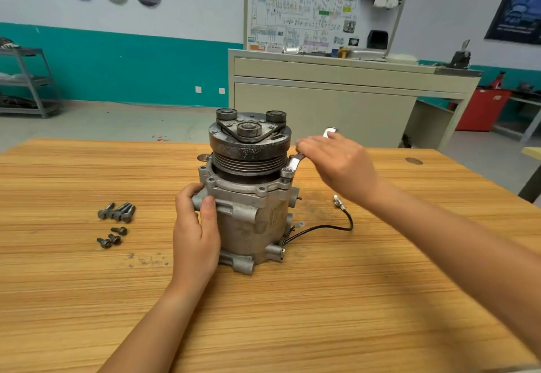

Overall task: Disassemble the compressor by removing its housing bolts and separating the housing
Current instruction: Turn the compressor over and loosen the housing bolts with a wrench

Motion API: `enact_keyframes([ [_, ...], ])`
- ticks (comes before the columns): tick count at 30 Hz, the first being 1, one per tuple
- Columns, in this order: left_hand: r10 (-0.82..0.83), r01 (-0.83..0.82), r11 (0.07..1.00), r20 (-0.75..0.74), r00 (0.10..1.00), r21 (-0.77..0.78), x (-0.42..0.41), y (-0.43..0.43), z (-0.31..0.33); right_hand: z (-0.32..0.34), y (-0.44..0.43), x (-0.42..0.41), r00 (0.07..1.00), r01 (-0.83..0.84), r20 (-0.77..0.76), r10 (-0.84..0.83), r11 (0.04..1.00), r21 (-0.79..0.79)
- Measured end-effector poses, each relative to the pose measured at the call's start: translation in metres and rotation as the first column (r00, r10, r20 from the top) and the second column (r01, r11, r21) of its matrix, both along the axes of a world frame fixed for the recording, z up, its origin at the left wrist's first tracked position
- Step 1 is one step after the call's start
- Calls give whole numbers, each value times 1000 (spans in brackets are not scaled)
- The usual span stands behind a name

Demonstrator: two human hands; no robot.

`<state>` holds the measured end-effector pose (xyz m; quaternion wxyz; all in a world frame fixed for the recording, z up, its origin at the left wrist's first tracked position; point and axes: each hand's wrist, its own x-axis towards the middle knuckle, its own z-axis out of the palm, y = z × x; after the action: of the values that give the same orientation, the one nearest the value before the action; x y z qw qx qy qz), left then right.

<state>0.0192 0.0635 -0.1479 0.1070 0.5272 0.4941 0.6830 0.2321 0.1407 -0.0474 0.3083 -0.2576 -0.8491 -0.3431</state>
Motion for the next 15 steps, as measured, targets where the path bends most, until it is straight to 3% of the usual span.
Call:
enact_keyframes([
  [4, -10, 10, 1000, -4, 1000, 6, -1, 0, -1, -21, -4, -9, 969, 32, -240, -57, 994, -108],
  [6, -5, 5, 1000, 0, 1000, 5, -1, 0, -2, -15, -21, -4, 910, -27, -412, -42, 986, -162],
  [8, 7, -7, 1000, -5, 1000, 1, -1, 0, -2, -3, -47, 1, 882, -71, -471, -22, 982, -177],
  [10, 18, -18, 1000, -20, 1000, 5, 0, -1, -1, 5, -75, 9, 920, 23, -380, -96, 981, -192],
  [12, 20, -20, 1000, -20, 1000, 8, 1, -1, 0, 10, -98, 14, 944, 215, -185, -272, 936, -277],
  [15, 24, -24, 1000, -23, 999, 6, 1, -3, 0, 12, -110, 9, 887, 429, 22, -461, 806, -407],
])
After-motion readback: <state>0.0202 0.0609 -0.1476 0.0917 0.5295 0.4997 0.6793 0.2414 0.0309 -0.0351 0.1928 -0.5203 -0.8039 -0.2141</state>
